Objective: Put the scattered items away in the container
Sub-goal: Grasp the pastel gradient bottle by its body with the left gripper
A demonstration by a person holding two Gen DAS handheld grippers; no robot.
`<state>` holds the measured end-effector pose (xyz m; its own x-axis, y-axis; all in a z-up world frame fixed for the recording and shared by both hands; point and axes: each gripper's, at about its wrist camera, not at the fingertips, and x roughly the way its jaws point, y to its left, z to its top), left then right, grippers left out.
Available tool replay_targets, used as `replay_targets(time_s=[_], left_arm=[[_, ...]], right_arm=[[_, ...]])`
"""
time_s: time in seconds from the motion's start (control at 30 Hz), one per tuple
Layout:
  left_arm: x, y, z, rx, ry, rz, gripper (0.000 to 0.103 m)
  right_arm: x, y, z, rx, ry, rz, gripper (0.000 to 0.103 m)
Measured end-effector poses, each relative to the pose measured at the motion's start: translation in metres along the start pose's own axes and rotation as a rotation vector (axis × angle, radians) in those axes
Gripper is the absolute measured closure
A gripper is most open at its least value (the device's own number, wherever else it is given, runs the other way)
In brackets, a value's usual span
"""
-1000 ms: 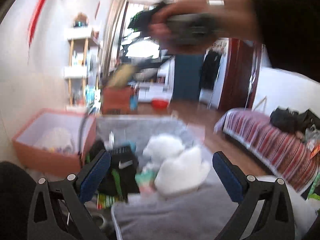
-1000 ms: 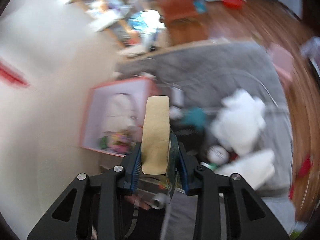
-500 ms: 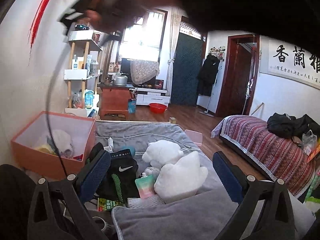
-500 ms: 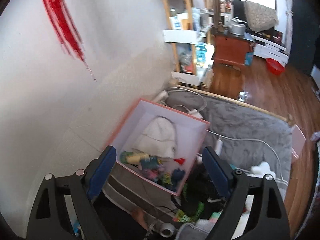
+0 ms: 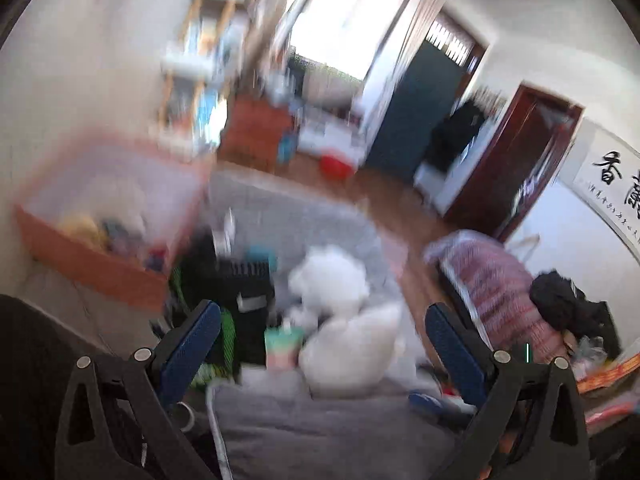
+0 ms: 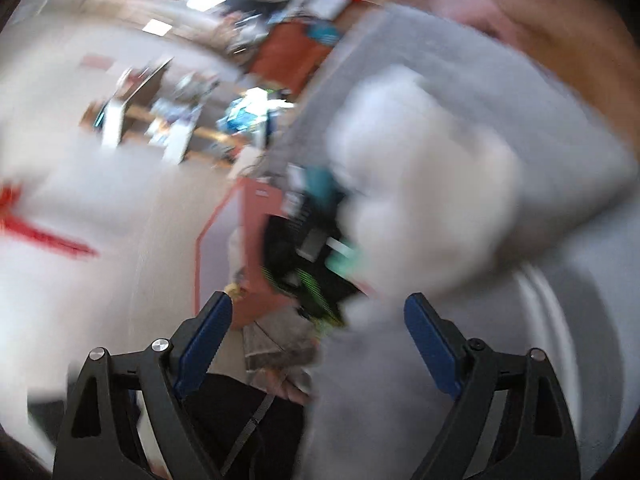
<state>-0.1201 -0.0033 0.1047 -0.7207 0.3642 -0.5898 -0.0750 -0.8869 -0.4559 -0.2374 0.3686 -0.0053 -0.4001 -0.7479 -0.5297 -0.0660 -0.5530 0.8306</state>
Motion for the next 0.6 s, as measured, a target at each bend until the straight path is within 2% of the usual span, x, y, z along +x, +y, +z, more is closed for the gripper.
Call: replay_targets(time_s=[0.03, 0.07, 0.1, 0.17, 0.2, 0.27, 0.3, 0.37, 0.43, 0.53, 0.57, 0.6], left_arm=[[0.027, 0.014, 0.005, -0.056, 0.088, -0.020, 0.000], [0.052, 0.028, 0.008, -0.128, 0.171, -0.031, 0.000], [0.077, 0.043, 0.009, -0.216, 0.254, -0.046, 0.000], [0.118, 0.066, 0.006, -0.366, 0.357, -0.035, 0.000], [0.135, 0.071, 0.002, -0.400, 0.383, -0.008, 0.001], [0.167, 0.070, -0.005, -0.387, 0.416, 0.060, 0.002], [0.183, 0.066, -0.011, -0.366, 0.438, 0.086, 0.004], [0.218, 0.061, -0.025, -0.353, 0.509, 0.098, 0.017], [0.250, 0.058, -0.038, -0.356, 0.567, 0.096, 0.018], [0.284, 0.056, -0.052, -0.298, 0.600, 0.145, 0.018], [0.291, 0.056, -0.056, -0.277, 0.607, 0.152, 0.021], [0.298, 0.055, -0.061, -0.257, 0.613, 0.154, 0.029]], right_arm=[[-0.008, -0.014, -0.005, 0.031, -0.040, 0.064, 0.038], [-0.020, -0.015, -0.003, 0.038, -0.090, 0.144, 0.035], [-0.027, -0.014, 0.002, 0.036, -0.120, 0.205, 0.026], [-0.021, -0.017, 0.011, 0.054, -0.119, 0.262, 0.022], [-0.013, -0.019, 0.013, 0.063, -0.099, 0.245, 0.022], [0.001, -0.017, 0.018, 0.049, -0.048, 0.207, 0.022], [0.003, -0.014, 0.020, 0.038, -0.040, 0.220, 0.022], [0.003, -0.015, 0.021, 0.032, -0.041, 0.260, 0.022], [0.001, -0.024, 0.022, 0.057, -0.048, 0.308, 0.022], [-0.005, -0.035, 0.020, 0.099, -0.064, 0.391, 0.022], [-0.007, -0.038, 0.020, 0.105, -0.066, 0.407, 0.022], [-0.007, -0.040, 0.020, 0.107, -0.066, 0.414, 0.022]])
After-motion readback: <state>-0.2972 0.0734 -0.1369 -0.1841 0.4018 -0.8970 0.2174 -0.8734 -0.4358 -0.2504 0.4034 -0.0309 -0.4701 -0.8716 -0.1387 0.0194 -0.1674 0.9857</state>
